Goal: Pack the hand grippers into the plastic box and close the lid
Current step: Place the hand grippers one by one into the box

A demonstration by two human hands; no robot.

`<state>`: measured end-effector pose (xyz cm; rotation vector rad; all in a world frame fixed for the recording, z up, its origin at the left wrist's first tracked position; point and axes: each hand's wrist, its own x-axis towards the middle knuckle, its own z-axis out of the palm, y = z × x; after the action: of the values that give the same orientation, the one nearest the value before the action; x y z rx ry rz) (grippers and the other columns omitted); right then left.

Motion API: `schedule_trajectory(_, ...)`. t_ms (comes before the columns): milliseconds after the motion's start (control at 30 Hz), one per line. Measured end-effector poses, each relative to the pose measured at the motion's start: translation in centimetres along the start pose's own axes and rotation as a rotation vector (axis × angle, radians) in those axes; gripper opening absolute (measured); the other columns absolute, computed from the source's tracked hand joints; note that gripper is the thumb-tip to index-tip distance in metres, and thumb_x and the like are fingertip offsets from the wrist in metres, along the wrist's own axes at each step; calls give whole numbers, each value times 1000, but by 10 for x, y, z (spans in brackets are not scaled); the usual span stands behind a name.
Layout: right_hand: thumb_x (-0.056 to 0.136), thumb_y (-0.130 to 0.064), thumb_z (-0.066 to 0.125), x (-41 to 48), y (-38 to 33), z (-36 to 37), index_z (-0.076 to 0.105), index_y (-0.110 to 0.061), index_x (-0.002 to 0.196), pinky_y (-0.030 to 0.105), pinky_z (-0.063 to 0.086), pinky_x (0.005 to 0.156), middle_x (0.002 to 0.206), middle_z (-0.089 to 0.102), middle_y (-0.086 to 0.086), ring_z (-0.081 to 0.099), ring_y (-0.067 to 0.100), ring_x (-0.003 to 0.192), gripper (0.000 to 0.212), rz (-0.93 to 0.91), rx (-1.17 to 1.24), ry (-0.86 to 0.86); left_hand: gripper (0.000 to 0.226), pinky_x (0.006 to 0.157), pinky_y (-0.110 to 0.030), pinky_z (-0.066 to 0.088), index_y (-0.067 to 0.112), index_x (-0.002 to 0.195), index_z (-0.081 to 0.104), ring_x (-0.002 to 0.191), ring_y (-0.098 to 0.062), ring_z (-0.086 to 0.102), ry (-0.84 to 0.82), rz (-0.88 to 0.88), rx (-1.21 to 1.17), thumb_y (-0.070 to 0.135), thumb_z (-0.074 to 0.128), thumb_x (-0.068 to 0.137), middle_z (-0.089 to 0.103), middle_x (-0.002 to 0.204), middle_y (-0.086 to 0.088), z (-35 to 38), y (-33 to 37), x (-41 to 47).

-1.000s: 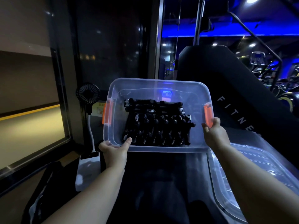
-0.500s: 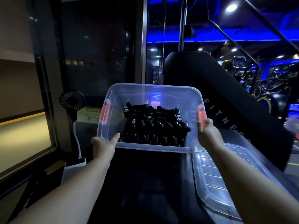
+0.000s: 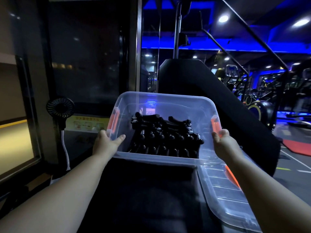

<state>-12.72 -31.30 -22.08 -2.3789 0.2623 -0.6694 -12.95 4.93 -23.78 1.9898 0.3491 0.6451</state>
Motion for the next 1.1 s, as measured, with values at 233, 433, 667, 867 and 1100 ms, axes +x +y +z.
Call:
schedule_trajectory(233,101,-40,31,8,4,-10,41,-9,103,35,34,69,86,56,17,51,32,80,33,18,0,-1,46,70,-33,33,6,114,50,94,-34,54,54,-8,237,48,40,97,57,119,-19,10,26,15)
schedule_trajectory(433,97,-48,41,23,5,-8,45,-9,100,34,34,68,85,57,13,57,35,88,40,48,48,2,55,81,-41,36,4,126,42,114,-39,52,10,-5,433,50,32,98,51,130,-21,15,38,34)
schedule_trajectory(667,80,-64,59,41,1,-6,47,-13,83,33,35,58,72,57,7,55,25,69,52,70,31,-7,39,73,-37,40,10,112,46,97,-36,56,-47,86,429,45,43,95,58,114,-16,20,39,70)
schedule_trajectory(867,79,-68,55,66,-1,-3,54,-9,86,34,43,66,80,63,11,59,29,77,60,106,15,-24,33,62,-32,36,17,83,47,74,-27,52,-104,16,163,49,50,90,57,86,-9,32,34,90)
schedule_trajectory(1100,73,-73,59,80,-10,1,56,-11,80,31,40,57,71,64,8,61,23,63,63,120,-13,-75,35,69,-36,47,16,96,61,84,-33,62,-140,19,14,49,51,91,64,90,-9,34,33,97)
